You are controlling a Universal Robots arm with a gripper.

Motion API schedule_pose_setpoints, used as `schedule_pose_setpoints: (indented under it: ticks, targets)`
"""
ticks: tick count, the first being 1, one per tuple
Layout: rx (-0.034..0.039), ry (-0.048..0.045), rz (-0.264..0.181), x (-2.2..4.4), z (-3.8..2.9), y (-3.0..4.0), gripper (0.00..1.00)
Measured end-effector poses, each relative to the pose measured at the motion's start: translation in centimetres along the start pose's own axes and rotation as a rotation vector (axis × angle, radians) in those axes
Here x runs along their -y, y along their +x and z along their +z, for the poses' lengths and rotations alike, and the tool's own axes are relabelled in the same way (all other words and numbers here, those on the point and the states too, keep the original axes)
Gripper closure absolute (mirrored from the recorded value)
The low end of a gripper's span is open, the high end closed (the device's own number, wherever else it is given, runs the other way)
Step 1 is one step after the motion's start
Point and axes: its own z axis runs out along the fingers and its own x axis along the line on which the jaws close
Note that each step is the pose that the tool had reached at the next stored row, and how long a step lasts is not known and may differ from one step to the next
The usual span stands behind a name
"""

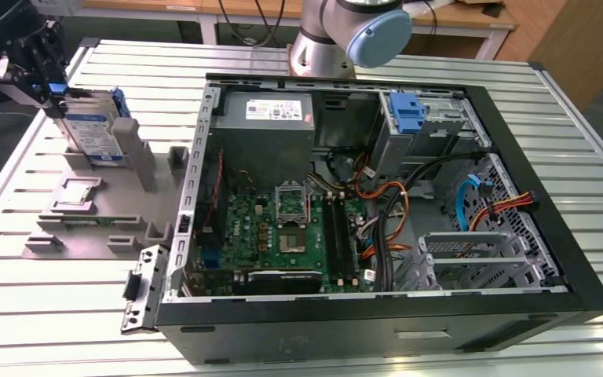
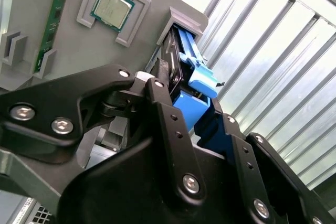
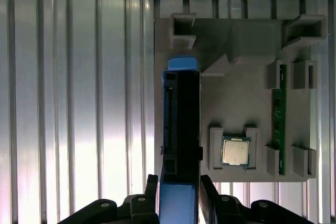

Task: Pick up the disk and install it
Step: 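Pick up the disk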

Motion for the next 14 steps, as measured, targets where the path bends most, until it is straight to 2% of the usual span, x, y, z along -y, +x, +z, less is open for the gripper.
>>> schedule_pose_setpoints:
  ticks: [10, 12, 13, 14]
  targets:
    - [0.0002, 0.0003, 0.0, -0.01, 0.32, 0.0, 0.56]
    - [0.0004, 0.0003, 0.0, -0.01, 0.32, 0.0, 0.57]
    - [0.0004, 0.0002, 0.0, -0.01, 0.33, 0.0, 0.63]
    - [0.0003, 0.0002, 0.0, -0.01, 0.33, 0.0, 0.63]
